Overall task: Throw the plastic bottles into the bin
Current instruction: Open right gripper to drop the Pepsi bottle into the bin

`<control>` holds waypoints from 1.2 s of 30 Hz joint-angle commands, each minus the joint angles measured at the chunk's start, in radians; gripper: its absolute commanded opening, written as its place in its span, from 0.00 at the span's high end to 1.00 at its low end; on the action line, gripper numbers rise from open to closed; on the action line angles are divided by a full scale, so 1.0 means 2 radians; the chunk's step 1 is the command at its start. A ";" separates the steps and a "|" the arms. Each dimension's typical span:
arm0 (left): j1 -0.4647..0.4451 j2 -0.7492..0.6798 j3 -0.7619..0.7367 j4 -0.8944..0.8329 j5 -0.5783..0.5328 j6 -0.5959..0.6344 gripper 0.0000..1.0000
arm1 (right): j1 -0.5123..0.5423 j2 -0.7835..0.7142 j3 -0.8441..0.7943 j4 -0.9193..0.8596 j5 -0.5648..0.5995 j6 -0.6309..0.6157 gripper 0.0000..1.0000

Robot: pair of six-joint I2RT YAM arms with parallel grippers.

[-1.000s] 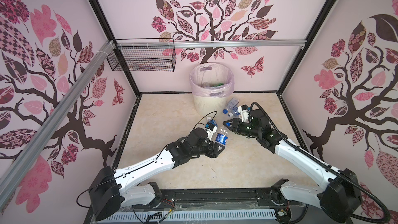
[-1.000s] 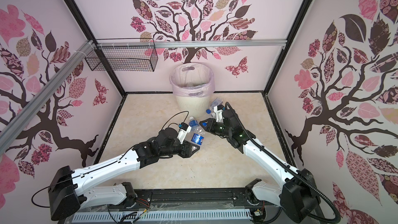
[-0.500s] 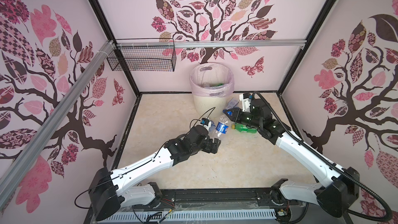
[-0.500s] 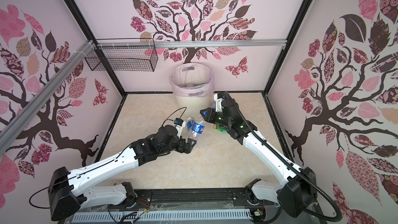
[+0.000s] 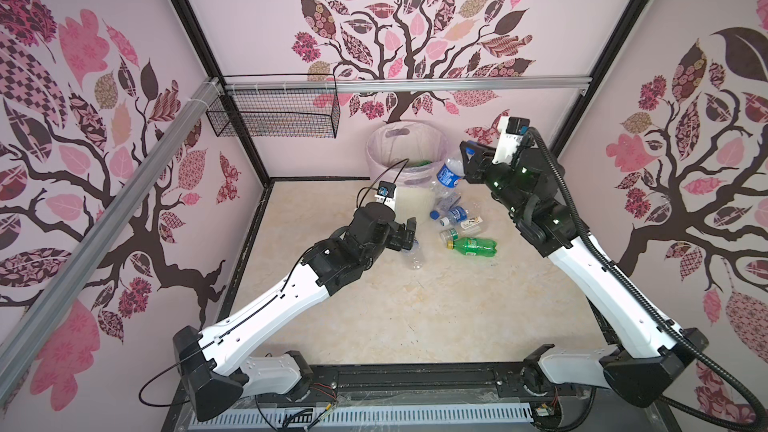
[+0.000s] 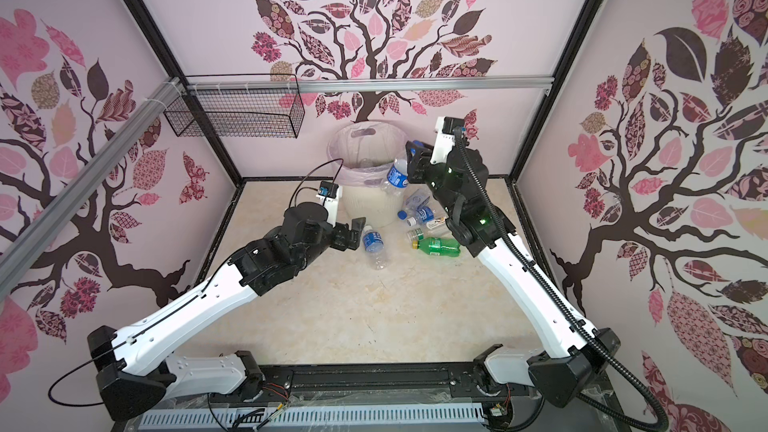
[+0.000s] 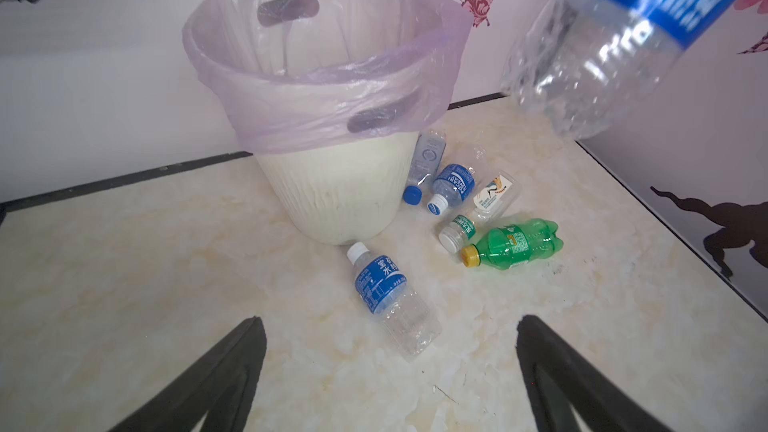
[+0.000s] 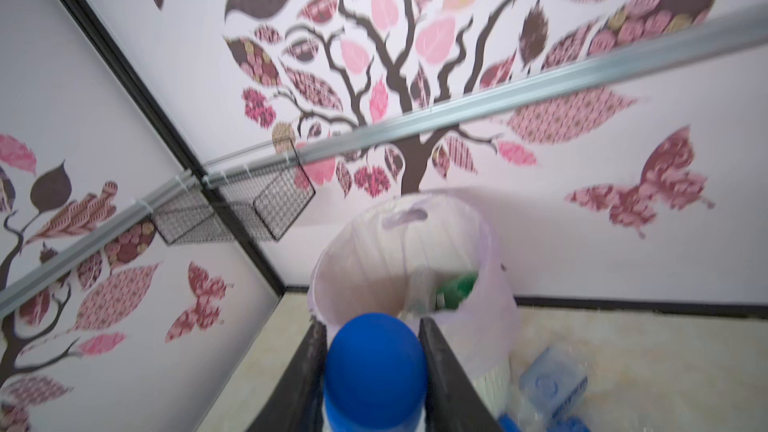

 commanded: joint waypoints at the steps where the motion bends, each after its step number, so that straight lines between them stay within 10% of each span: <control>1: 0.010 0.008 0.036 0.024 -0.014 0.042 0.03 | 0.001 0.019 0.051 0.087 0.060 -0.055 0.80; 10: 0.017 -0.002 0.048 0.035 -0.015 0.055 0.03 | 0.001 0.066 0.169 0.167 0.099 -0.089 0.72; 16: 0.026 -0.022 0.024 0.033 -0.014 0.047 0.03 | 0.002 0.191 0.285 0.064 0.072 -0.046 0.69; 19: 0.026 -0.026 0.015 0.030 -0.018 0.047 0.03 | 0.002 0.295 0.366 -0.021 0.056 -0.025 0.59; 23: 0.027 -0.030 0.006 0.010 -0.017 0.042 0.03 | 0.002 0.375 0.460 -0.084 0.050 -0.007 0.19; 26: 0.027 -0.038 -0.009 0.006 -0.016 0.037 0.03 | 0.002 0.366 0.448 -0.061 0.023 -0.003 0.01; 36: 0.028 -0.047 -0.022 -0.015 0.008 0.001 0.03 | 0.001 0.308 0.387 -0.070 0.024 -0.009 0.01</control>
